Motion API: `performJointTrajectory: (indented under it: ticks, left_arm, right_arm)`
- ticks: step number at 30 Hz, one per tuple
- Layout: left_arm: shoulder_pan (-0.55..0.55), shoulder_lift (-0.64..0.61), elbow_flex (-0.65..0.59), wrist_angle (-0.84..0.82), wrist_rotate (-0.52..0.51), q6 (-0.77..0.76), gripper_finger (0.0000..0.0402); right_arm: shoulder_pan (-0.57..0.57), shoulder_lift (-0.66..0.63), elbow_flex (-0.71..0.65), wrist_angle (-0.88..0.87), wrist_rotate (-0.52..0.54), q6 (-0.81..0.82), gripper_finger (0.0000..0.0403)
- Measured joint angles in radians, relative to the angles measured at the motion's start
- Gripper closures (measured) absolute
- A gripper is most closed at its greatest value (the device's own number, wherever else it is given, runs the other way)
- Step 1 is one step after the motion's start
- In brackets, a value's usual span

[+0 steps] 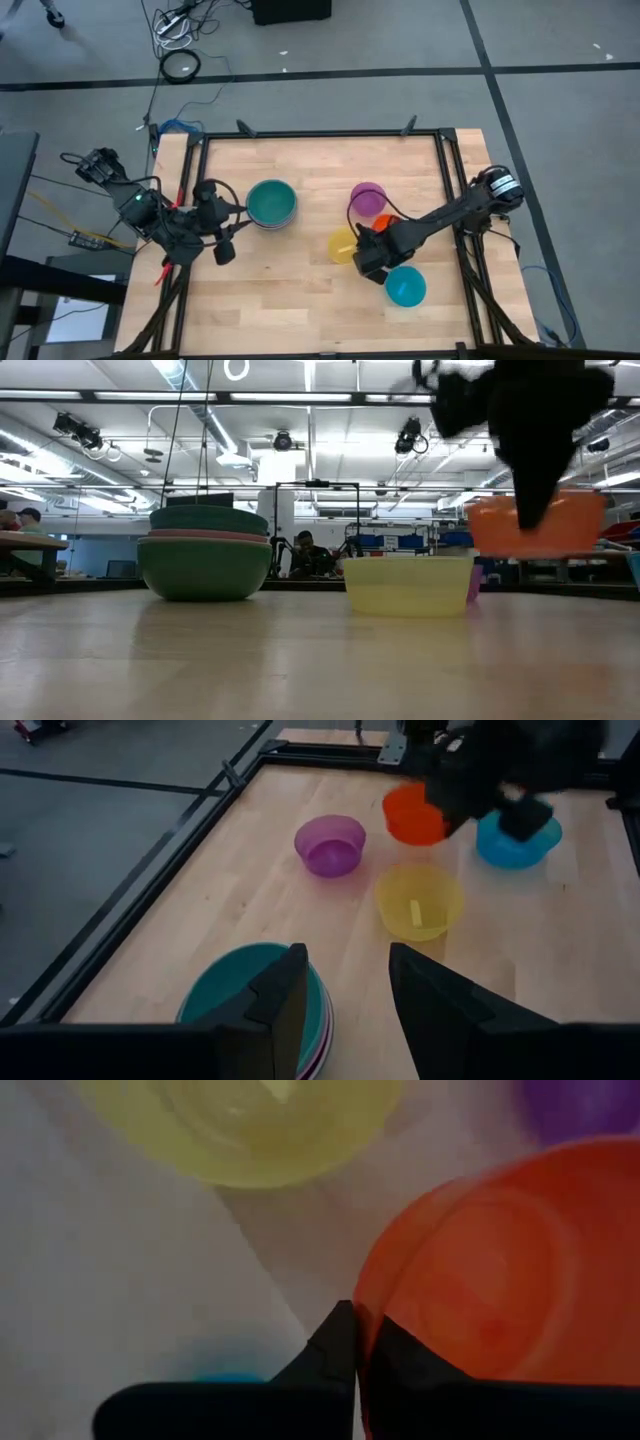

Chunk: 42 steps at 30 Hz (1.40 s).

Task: Nest bowls inside each other
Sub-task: Stack the orange bowl on top of the dark green bowl, then stack the yellow bowl on top of the orange bowl

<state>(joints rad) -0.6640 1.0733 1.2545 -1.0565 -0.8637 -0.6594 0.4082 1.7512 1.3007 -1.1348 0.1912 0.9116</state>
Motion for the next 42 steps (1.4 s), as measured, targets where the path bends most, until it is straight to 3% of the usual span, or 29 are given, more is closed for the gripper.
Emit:
performJointTrajectory:
  ticks: [4, 9, 14, 19, 21, 28, 42]
  left_arm:
    - [0.000, 0.000, 0.000, 0.012, -0.037, 0.017, 0.0249]
    - [0.001, 0.000, 0.000, 0.041, -0.064, 0.024, 0.0249]
    - [0.000, 0.000, 0.000, 0.080, -0.065, 0.030, 0.0249]
    - [-0.004, 0.000, 0.000, 0.124, -0.083, 0.041, 0.0249]
    - [-0.005, 0.000, 0.000, 0.153, -0.090, 0.065, 0.0249]
    - [-0.006, -0.001, 0.000, 0.192, -0.093, 0.108, 0.0249]
    - [-0.006, -0.001, 0.000, 0.177, -0.105, 0.106, 0.0249]
  right_arm:
    - [-0.005, -0.006, 0.184, -0.010, 0.107, -0.100, 0.0402]
    - [-0.128, -0.004, 0.234, 0.379, 0.205, -0.403, 0.0402]
    - [-0.270, 0.054, 0.232, 0.759, 0.084, -0.630, 0.0403]
    - [-0.358, 0.176, 0.234, 1.110, -0.105, -0.685, 0.0403]
    - [-0.378, 0.225, 0.233, 1.174, -0.118, -0.685, 0.0403]
    - [-0.405, 0.331, 0.273, 1.206, -0.208, -0.648, 0.0393]
    - [-0.402, 0.328, 0.304, 1.122, -0.157, -0.628, 0.0268]
